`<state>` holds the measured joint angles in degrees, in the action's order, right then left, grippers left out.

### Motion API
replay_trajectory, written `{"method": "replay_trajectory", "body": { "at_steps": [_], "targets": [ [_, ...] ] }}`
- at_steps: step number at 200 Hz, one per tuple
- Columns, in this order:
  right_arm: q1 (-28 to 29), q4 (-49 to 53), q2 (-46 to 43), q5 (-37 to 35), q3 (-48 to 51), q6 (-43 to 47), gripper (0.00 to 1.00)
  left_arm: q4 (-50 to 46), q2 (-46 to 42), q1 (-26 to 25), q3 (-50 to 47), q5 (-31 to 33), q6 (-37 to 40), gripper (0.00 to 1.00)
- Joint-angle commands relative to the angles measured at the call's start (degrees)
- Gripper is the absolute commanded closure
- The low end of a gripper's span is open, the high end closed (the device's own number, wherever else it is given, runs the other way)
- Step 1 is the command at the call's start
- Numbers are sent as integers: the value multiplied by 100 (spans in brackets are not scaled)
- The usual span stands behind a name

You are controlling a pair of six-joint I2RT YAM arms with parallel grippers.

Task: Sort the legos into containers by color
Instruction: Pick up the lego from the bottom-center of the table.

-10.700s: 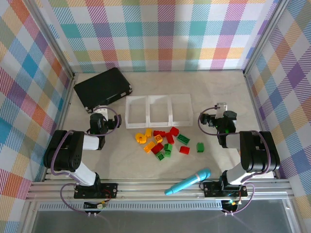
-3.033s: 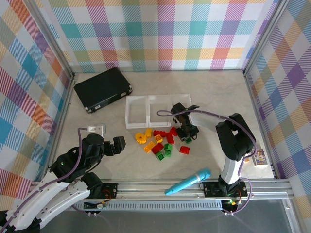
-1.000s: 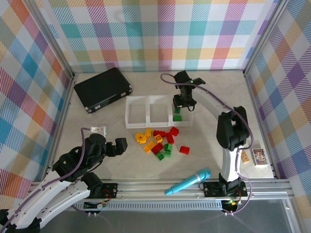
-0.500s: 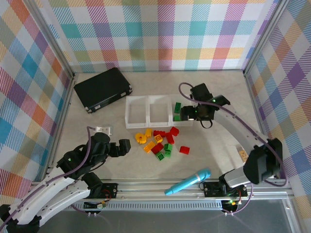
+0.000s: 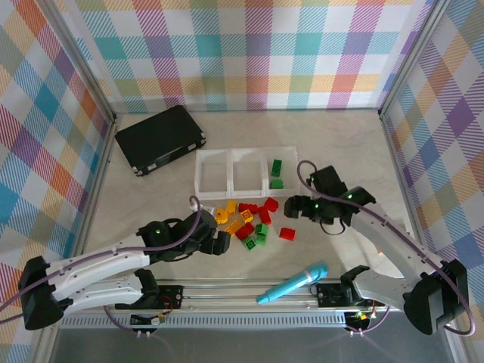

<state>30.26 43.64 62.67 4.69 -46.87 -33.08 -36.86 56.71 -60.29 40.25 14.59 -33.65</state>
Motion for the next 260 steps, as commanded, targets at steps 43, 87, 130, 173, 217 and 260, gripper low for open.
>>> {"method": "replay_trajectory", "body": {
  "at_steps": [43,87,130,173,217,260],
  "targets": [
    [1890,-156,491,-631,48,-2231,11,359,-49,-106,3,206,28,2],
    [2575,-51,1338,-1336,-404,-2862,5,474,-632,-107,-342,334,146,0],
    [2863,-22,2032,-1647,-832,-3226,8,261,-1167,-106,-388,605,328,1],
    [3007,-247,2519,-1928,-1047,-3581,17,-99,-2016,-106,-620,876,341,0],
    [3052,-189,3190,-1955,-1598,-3430,23,-479,-2807,-106,-778,1122,373,1],
    [3071,-250,3467,-1970,-1735,-3344,38,-480,-2853,-106,-816,1164,385,0]
  ]
}}
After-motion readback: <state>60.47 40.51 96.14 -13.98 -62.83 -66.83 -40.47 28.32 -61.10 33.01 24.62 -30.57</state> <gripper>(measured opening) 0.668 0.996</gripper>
